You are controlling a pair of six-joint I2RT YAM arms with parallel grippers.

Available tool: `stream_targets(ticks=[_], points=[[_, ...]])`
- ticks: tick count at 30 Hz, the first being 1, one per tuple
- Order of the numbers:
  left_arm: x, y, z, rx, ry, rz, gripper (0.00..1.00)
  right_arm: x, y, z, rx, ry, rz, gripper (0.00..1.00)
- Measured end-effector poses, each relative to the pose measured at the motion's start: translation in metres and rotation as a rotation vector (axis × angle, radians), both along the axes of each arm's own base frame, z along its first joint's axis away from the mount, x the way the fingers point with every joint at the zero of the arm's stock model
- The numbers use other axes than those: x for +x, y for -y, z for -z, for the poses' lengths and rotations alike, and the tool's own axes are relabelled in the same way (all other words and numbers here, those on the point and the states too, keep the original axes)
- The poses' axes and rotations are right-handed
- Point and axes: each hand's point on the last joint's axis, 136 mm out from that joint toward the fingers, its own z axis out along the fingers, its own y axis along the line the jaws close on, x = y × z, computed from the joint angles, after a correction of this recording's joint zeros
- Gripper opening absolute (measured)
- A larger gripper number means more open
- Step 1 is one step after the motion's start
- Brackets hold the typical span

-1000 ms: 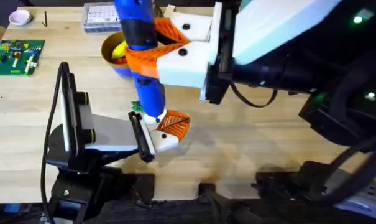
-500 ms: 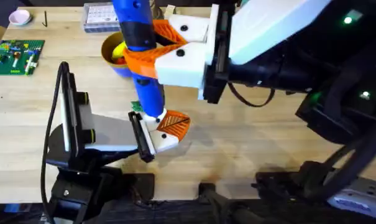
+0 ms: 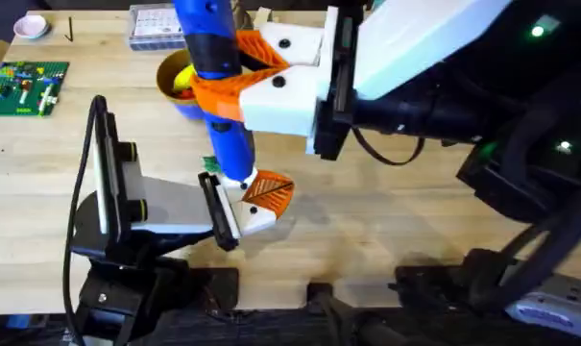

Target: Pick up the gripper from the table and insert it into the empty holder that is missing its gripper. Then pick up a screw, insert it into the mounting hole, and use the screwdriver to tighten it. Finally, clean up the table by picking up the vegetable and placing it into the bucket.

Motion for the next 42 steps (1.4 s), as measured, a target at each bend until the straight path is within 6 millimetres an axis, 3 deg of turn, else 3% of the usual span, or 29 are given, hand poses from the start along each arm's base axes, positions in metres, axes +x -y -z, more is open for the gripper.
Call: stream_targets(ticks=[34, 39, 42], points=[[-0.003, 0.001, 0.0, -0.004, -0.01, 0.017, 0.003, 0.002, -0.001, 0.01, -0.033, -0.029, 0.008, 0.021], [-0.002, 0.001, 0.0, -0.004, -0.009, 0.015, 0.003, 0.003, 0.004, 0.001, -0.005, -0.004, 0.014, 0.021], [-0.002, 0.001, 0.0, -0.004, -0.009, 0.015, 0.003, 0.008, 0.018, -0.02, 0.05, 0.047, 0.049, 0.021]])
